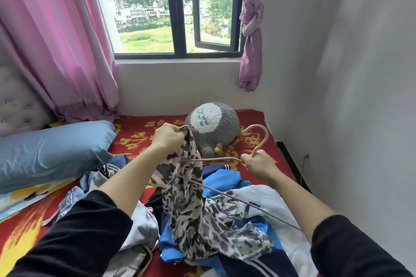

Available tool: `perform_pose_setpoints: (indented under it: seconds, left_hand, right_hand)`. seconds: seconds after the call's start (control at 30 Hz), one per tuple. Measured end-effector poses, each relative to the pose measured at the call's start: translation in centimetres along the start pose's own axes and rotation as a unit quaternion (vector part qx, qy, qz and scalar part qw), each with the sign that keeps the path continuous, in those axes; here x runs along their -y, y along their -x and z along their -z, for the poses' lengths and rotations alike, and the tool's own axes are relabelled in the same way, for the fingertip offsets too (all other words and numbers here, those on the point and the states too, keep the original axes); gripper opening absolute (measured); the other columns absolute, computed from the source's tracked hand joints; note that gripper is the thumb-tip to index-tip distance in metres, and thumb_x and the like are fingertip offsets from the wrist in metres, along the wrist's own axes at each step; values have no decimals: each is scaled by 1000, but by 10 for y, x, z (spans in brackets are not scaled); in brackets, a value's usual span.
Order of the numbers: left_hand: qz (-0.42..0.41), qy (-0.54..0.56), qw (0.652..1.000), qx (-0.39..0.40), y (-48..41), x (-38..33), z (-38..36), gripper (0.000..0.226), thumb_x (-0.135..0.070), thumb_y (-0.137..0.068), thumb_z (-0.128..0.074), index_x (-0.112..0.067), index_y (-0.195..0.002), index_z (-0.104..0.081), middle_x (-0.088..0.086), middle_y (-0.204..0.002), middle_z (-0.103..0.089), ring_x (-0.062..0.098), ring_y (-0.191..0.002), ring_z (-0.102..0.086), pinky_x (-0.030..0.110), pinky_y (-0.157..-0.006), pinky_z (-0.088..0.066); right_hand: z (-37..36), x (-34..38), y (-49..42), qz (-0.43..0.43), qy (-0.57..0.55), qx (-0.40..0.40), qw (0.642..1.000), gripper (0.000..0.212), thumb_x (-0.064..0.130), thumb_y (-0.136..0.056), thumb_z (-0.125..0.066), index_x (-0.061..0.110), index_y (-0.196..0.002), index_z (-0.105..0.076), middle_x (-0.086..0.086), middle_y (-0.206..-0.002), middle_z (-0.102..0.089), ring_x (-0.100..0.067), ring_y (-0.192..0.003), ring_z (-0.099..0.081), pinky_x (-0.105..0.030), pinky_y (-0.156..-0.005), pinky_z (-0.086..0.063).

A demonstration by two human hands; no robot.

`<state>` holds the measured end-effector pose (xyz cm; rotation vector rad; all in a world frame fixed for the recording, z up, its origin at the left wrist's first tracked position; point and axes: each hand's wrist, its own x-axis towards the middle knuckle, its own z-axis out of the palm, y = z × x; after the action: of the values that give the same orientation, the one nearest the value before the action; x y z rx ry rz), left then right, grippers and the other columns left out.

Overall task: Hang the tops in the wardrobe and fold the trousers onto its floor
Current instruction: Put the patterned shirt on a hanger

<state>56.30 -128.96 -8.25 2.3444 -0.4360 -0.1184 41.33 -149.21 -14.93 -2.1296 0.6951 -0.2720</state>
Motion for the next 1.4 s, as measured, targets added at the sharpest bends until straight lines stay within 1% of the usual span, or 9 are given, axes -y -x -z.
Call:
perform_pose_setpoints:
  seconds: [0.1,0.2,0.3,0.47,0.67,0.8,1.03,1.23,1.4]
  left_hand:
    - [-10,64,996,69,6,-12,-10,25,-25,-90,-58,-17,-74,-75,-2,-64,-69,10,-55,-57,22,-55,-48]
    - [-47,117,976,179,12,-14,-14,24,-14,-83,-63,-19,-104,-75,-2,-96,-74,12,-87,-62,34,-87,-52]
    - [-104,-128,968,191,7,3,-18,51,-30,-79,-60,-35,-130,-56,-2,-122,-53,19,-123,-38,47,-109,-31]
    - [-169,-312,926,133,3,34,-24,21,-27,-93,-45,-35,-111,-52,-5,-106,-50,22,-120,-41,55,-113,-13]
    - [-208,-336,915,83,1,47,-16,18,-23,-101,-41,-22,-108,-57,0,-107,-59,24,-110,-53,52,-106,-32]
    - [-302,-306,899,79,8,39,-15,21,-27,-101,-42,-15,-98,-58,4,-94,-62,27,-93,-57,36,-77,-39]
    - [-341,-270,895,100,10,25,-18,14,-20,-100,-44,-17,-87,-49,-5,-85,-50,21,-92,-49,35,-78,-33]
    - [-402,-264,867,133,17,28,-12,13,-22,-98,-49,-19,-107,-58,-2,-96,-56,14,-94,-46,33,-87,-40]
    - [-437,-247,856,123,23,15,-5,14,-14,-97,-50,-16,-108,-59,-2,-91,-52,14,-88,-45,31,-82,-40]
  right_hand:
    - [-19,12,1,12,-52,20,998,45,28,-91,-57,20,-49,-44,12,-40,-42,-5,-42,-39,-27,-51,-30]
    - [-30,24,5,2,-178,52,983,32,26,-88,-55,18,-57,-51,11,-38,-43,-2,-38,-39,-25,-51,-32]
    - [-30,30,8,9,-201,46,978,30,28,-79,-54,16,-52,-54,10,-40,-43,-5,-41,-38,-27,-53,-32]
    - [-33,25,11,9,-248,37,968,55,15,-86,-51,22,-32,-41,7,-39,-38,-9,-40,-35,-25,-48,-30]
    - [-27,24,14,6,-255,25,967,56,11,-85,-51,23,-33,-37,5,-39,-36,-10,-39,-35,-15,-38,-30]
    - [-23,28,14,-4,-268,47,962,53,11,-86,-49,25,-37,-37,4,-40,-35,-8,-35,-32,-15,-35,-26]
    - [-29,36,20,-14,-323,230,918,20,13,-59,-43,10,-56,-62,-10,-72,-61,-12,-55,-46,-24,-51,-31]
    - [-21,23,6,-14,-194,292,936,29,-5,-80,-56,14,-100,-65,-2,-95,-66,-11,-83,-59,-25,-67,-47]
    - [-50,31,3,113,-16,271,956,19,21,-79,-73,9,-86,-61,-3,-81,-59,-12,-77,-51,-31,-68,-45]
